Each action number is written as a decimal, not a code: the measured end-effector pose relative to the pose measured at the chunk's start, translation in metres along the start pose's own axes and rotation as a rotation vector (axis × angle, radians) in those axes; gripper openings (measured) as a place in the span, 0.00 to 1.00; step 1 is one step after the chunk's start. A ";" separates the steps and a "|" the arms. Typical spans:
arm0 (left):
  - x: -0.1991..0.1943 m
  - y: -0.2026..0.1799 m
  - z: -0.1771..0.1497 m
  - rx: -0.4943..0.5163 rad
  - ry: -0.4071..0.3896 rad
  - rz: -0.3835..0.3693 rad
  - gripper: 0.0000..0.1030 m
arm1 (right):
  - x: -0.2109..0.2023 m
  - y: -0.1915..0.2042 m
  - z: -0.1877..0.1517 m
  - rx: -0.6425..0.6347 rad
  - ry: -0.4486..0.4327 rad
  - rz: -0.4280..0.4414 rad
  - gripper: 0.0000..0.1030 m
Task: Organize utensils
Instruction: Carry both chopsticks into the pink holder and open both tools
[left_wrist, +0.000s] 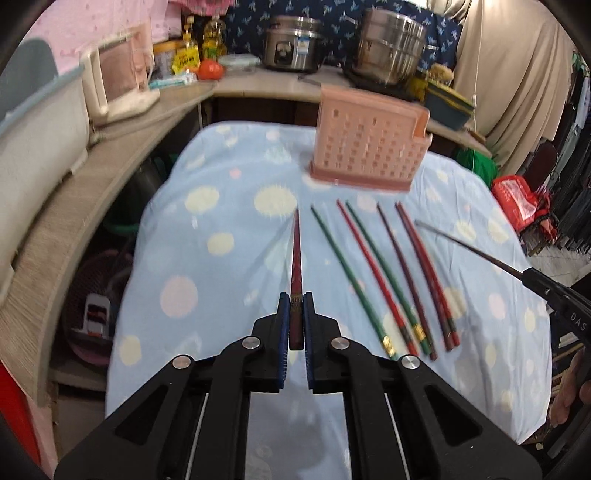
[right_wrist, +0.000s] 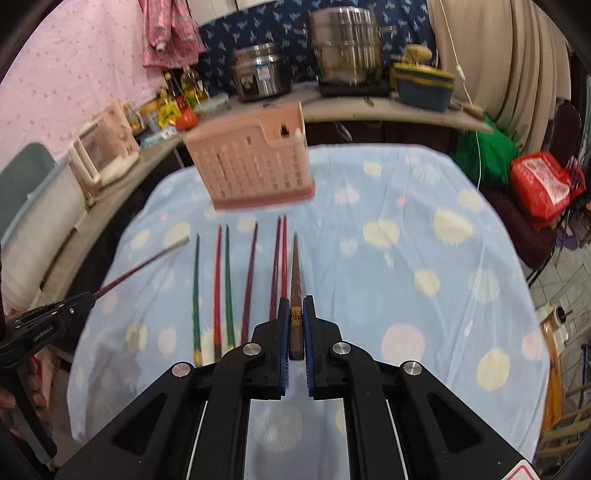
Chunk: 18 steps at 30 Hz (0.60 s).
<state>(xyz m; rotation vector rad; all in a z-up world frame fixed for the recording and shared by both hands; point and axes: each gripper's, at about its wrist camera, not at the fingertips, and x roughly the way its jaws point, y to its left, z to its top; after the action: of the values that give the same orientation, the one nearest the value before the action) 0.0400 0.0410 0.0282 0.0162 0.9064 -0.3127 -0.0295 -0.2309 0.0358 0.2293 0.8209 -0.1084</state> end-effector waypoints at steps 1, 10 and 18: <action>-0.007 -0.001 0.012 0.006 -0.026 0.001 0.07 | -0.006 0.000 0.010 -0.002 -0.020 0.008 0.07; -0.046 -0.016 0.119 0.048 -0.228 -0.014 0.07 | -0.037 0.006 0.112 -0.039 -0.200 0.042 0.07; -0.066 -0.036 0.212 0.075 -0.368 -0.042 0.07 | -0.042 0.013 0.195 -0.046 -0.324 0.059 0.07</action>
<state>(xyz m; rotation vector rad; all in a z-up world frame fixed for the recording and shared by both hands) 0.1552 -0.0071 0.2148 0.0081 0.5302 -0.3745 0.0827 -0.2655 0.1972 0.1858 0.4933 -0.0687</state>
